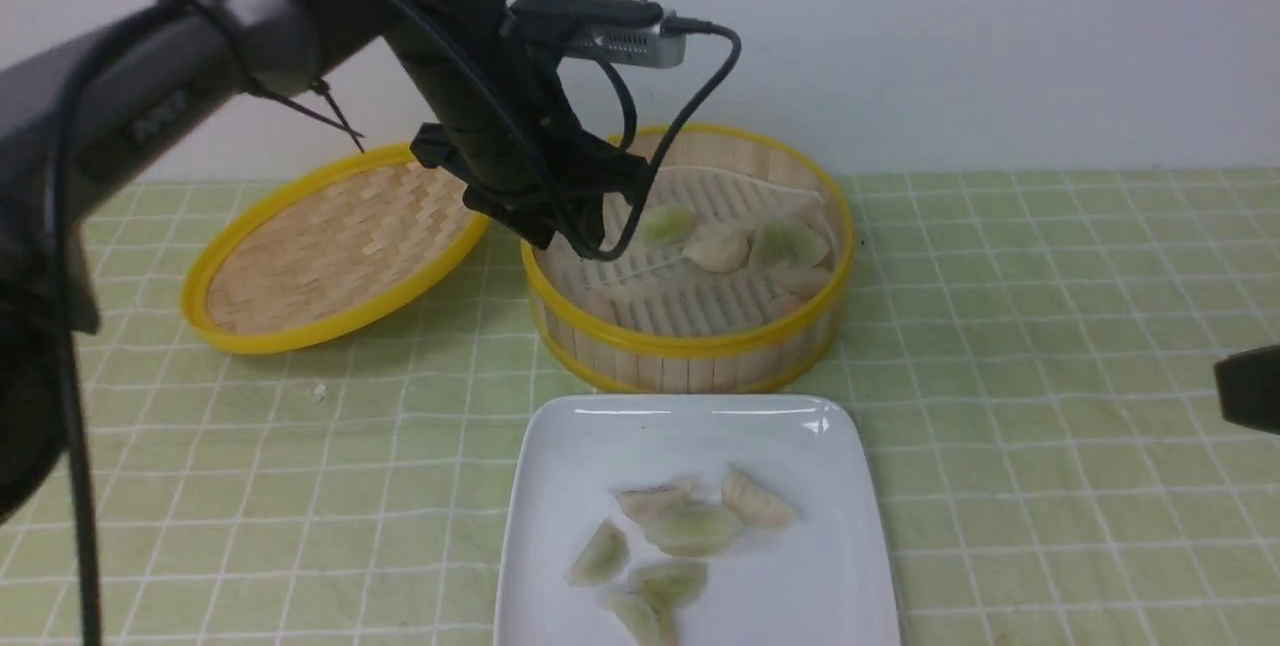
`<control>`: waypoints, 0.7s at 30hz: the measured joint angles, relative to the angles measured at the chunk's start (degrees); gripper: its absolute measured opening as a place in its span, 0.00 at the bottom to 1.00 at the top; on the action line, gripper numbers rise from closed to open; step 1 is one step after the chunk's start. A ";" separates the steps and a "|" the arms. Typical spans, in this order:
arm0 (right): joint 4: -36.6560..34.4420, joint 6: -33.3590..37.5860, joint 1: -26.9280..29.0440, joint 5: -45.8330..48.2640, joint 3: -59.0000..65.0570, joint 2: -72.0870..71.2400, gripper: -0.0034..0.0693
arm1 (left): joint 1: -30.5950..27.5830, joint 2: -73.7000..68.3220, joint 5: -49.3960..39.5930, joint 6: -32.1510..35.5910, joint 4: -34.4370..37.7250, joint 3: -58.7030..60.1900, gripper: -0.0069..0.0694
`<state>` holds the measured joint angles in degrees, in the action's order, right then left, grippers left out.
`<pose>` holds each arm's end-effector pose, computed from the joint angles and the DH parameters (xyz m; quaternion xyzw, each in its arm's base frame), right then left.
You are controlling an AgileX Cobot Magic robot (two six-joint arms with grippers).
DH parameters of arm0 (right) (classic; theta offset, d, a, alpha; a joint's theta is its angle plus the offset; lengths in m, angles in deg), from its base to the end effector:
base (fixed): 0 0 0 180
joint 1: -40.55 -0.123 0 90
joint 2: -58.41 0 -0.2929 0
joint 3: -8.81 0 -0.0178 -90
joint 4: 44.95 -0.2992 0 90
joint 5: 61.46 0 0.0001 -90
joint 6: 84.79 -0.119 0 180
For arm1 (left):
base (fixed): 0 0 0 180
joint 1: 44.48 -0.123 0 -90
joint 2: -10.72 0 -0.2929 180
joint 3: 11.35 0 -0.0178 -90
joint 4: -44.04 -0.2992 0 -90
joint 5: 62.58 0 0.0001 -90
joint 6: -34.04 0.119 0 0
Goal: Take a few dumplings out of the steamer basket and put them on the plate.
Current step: Use the left arm to grab a dumpling from the steamer
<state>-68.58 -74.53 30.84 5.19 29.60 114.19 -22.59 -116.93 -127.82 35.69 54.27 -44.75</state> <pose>0.1811 0.0754 0.3655 -0.1436 0.9178 0.2025 0.3098 0.4757 -0.2118 0.2407 0.1781 0.9641 -0.1161 0.1594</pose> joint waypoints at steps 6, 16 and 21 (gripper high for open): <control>-0.05 0.00 0.00 -0.50 0.00 0.00 0.03 | 0.00 -9.68 2.60 0.00 -0.44 -6.51 0.72; 0.63 0.27 0.00 -0.50 0.00 0.00 0.03 | 0.22 -16.77 4.36 -2.25 -1.31 -10.36 0.72; 0.82 2.13 0.00 -0.50 0.00 0.00 0.03 | 0.33 -17.53 3.56 -5.26 -1.88 -10.36 0.54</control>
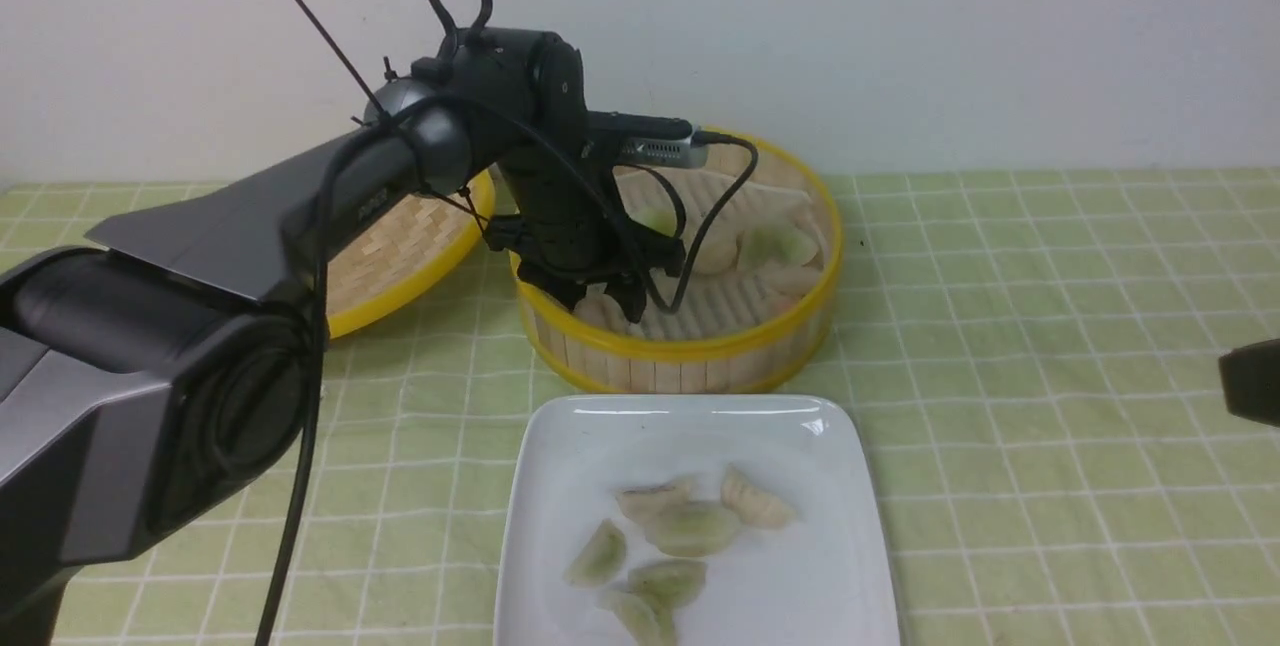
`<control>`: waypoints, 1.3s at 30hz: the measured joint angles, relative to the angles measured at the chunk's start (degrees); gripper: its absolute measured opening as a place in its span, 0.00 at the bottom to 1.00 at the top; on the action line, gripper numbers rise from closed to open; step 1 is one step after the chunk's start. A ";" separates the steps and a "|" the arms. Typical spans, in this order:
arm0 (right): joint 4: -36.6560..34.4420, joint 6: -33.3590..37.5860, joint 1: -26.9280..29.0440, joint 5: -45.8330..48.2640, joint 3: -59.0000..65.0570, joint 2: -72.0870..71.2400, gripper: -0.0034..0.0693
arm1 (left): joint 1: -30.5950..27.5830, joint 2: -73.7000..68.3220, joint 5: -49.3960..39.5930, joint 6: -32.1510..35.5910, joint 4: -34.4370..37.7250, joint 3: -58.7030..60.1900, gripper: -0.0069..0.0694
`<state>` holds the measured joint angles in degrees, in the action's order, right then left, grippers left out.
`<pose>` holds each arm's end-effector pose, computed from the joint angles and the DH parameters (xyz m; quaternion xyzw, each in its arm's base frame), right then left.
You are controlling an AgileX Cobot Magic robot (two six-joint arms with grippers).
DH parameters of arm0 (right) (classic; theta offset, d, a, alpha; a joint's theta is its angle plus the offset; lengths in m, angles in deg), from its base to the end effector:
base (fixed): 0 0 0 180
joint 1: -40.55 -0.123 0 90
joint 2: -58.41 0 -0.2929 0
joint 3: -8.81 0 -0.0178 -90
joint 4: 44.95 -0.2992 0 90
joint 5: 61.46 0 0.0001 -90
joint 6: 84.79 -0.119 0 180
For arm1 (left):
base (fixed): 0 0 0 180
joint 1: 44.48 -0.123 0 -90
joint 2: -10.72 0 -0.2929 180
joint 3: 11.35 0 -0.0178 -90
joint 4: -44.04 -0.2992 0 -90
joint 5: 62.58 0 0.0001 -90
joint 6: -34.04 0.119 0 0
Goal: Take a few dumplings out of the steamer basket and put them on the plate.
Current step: Use the left arm to grab a dumpling from the steamer, then use the left arm to put the dumpling into the plate
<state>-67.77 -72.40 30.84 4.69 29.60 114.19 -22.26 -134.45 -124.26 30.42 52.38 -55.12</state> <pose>0.1823 0.0740 0.3655 -0.1604 0.9150 0.1896 0.3178 0.5238 -0.2304 0.1358 0.1350 0.9775 -0.0995 0.1277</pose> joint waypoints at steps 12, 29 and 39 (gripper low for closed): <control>0.04 0.56 0.00 0.00 0.00 0.00 0.03 | 0.00 0.43 -5.72 -0.53 -1.98 -7.20 0.21; 0.04 0.93 0.00 0.00 0.00 0.00 0.03 | 5.22 22.35 -9.17 1.92 2.95 5.62 0.21; 0.04 1.60 0.00 -0.47 0.00 0.00 0.03 | 14.33 22.05 1.74 2.44 1.57 25.79 0.21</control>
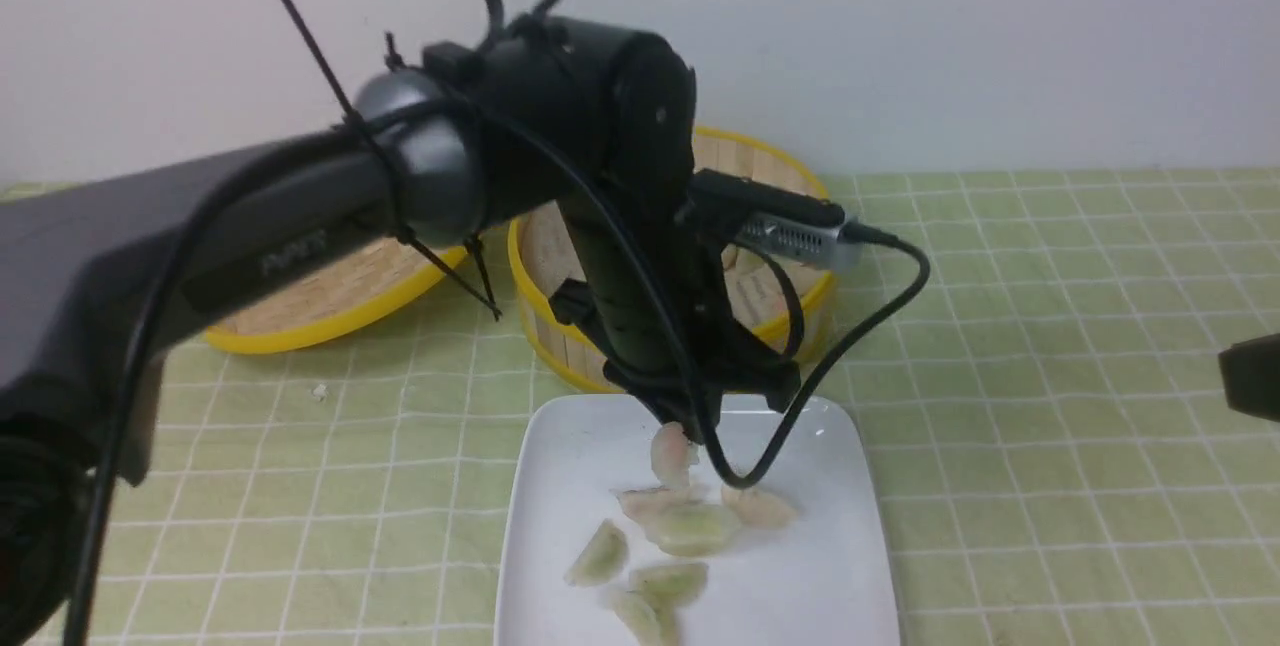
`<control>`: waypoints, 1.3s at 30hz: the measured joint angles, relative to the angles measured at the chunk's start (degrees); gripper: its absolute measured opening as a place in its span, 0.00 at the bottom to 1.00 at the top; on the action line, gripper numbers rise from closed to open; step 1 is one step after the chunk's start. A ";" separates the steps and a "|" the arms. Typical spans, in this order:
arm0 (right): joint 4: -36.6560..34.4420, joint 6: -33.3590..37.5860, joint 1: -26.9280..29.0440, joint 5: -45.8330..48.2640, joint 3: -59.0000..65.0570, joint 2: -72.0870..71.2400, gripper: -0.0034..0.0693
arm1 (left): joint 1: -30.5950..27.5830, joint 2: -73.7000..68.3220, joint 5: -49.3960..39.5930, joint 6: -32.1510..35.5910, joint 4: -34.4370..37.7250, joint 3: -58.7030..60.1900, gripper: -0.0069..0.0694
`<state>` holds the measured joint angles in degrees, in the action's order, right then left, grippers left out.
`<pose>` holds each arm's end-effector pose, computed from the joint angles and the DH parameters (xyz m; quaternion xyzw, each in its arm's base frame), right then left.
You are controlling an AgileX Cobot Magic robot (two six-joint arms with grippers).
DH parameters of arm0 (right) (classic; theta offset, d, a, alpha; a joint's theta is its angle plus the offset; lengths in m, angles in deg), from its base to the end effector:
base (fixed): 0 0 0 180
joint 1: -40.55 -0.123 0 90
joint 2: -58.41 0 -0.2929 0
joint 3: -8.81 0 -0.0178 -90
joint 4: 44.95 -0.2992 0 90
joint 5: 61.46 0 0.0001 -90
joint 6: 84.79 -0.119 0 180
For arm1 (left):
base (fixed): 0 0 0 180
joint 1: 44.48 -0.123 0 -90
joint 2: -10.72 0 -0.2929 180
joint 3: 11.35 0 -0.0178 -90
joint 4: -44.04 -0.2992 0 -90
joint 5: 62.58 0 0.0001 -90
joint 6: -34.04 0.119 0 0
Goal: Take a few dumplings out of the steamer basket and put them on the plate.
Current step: Use the left arm to put the dumpling into the plate, then use the right arm to grab a dumpling from inside the steamer
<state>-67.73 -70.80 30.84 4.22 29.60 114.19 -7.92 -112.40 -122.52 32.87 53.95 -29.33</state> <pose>0.1831 0.0739 0.3661 -0.1721 0.9117 0.1846 0.3243 0.3786 -0.3028 0.1938 0.2686 0.9512 -0.1173 0.0966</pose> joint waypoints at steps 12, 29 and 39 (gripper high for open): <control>0.00 0.84 0.00 -3.08 -0.05 0.00 0.03 | -0.05 -5.90 11.08 -0.17 -6.37 0.00 0.51; -5.32 13.54 -1.12 3.22 -33.16 38.43 0.03 | -0.24 14.27 -10.14 -7.33 -20.75 -1.85 0.09; 3.13 12.11 -9.54 -4.88 -46.35 61.58 0.04 | -0.24 43.61 -6.12 -12.98 -17.78 18.70 0.08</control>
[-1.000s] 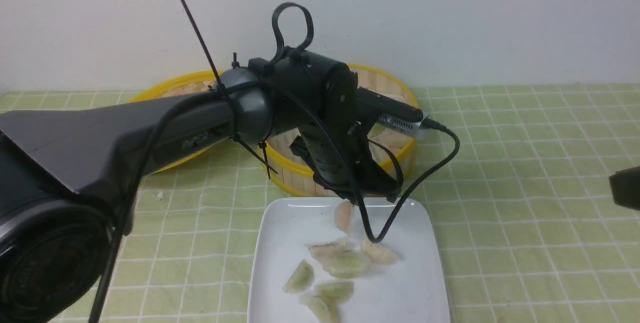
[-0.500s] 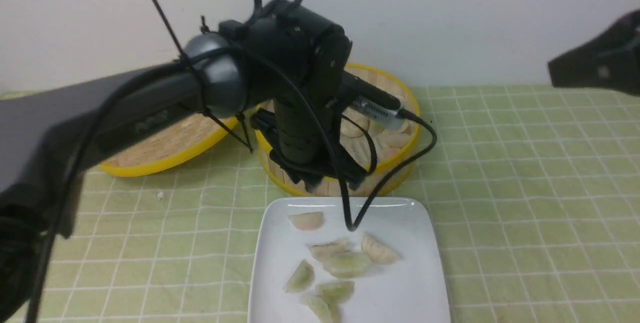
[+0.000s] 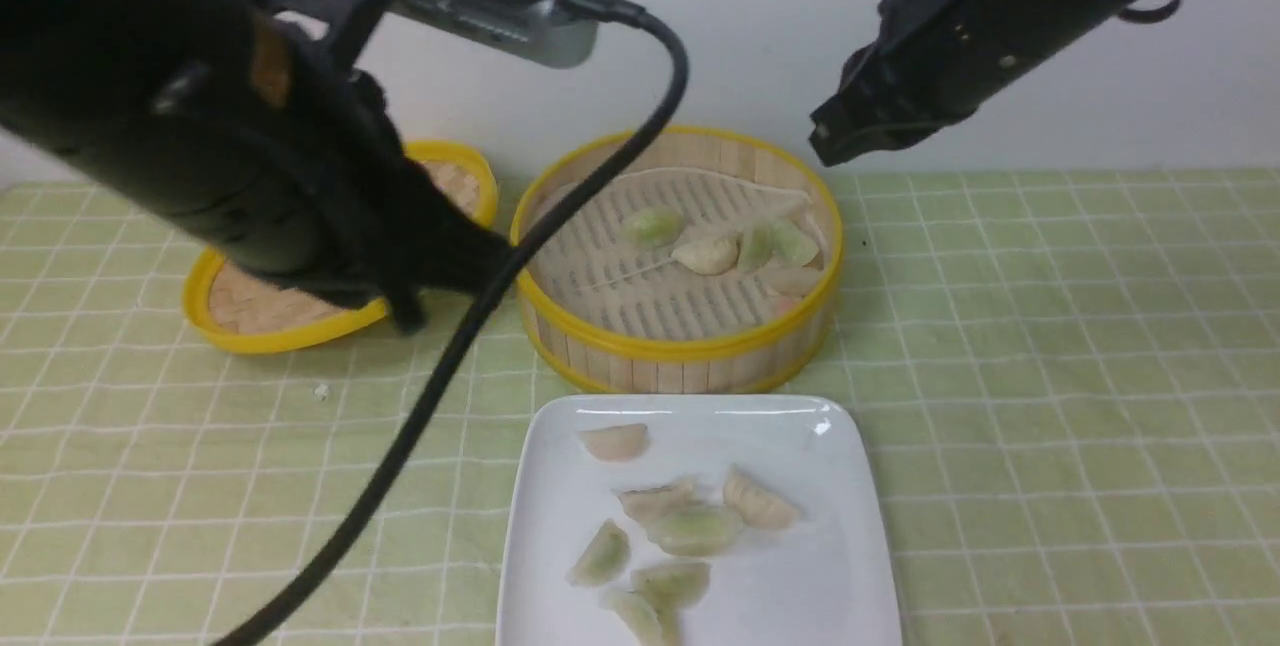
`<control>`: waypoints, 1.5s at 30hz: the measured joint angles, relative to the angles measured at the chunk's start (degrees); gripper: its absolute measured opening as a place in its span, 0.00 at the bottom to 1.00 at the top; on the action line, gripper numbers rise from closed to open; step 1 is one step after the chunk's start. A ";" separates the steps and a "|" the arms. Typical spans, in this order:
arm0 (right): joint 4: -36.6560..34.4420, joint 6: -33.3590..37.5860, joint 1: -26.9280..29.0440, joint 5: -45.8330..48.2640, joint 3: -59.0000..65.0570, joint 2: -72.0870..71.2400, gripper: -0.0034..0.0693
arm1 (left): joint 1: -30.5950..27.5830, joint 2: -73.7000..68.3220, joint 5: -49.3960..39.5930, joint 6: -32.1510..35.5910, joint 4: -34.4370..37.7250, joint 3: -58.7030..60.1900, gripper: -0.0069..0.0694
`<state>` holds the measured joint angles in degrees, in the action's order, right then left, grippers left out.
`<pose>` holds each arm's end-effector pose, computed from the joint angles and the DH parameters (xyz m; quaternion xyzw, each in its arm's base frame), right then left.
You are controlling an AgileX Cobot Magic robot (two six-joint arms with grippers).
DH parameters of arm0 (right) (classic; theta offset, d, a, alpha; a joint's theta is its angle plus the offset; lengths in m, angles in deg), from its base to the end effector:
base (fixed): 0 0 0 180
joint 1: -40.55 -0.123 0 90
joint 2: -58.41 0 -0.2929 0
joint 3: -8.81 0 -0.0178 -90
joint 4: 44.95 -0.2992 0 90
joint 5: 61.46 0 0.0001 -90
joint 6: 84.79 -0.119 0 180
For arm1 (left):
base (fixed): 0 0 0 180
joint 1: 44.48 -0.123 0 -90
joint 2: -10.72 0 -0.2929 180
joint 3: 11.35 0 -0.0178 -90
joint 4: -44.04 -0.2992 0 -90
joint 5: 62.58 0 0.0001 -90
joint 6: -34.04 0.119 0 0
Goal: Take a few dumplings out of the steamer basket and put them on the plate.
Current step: Use the right arm to grab a dumpling from inside the steamer
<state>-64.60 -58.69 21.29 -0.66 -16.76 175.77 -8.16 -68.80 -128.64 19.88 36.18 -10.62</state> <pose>0.4502 0.1943 0.2919 -0.3270 0.9008 0.1502 0.2428 0.2540 -0.1683 0.3812 0.1918 0.9354 -0.0618 0.2905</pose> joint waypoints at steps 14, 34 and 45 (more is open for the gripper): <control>10.90 -0.75 -0.92 -15.70 -7.09 18.20 0.40 | 0.00 19.03 -0.01 -5.24 0.53 10.15 0.08; 18.36 -8.09 -1.29 -18.07 -8.49 24.21 0.19 | 0.00 19.35 -2.64 -5.29 0.59 10.27 0.08; 17.97 -10.22 -1.29 -1.25 -19.07 15.77 0.14 | 0.00 19.35 -2.64 -5.29 0.59 10.27 0.08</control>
<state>-46.63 -68.91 20.01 -1.91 -35.83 191.54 -8.16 -49.45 -131.28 14.60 36.76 -0.36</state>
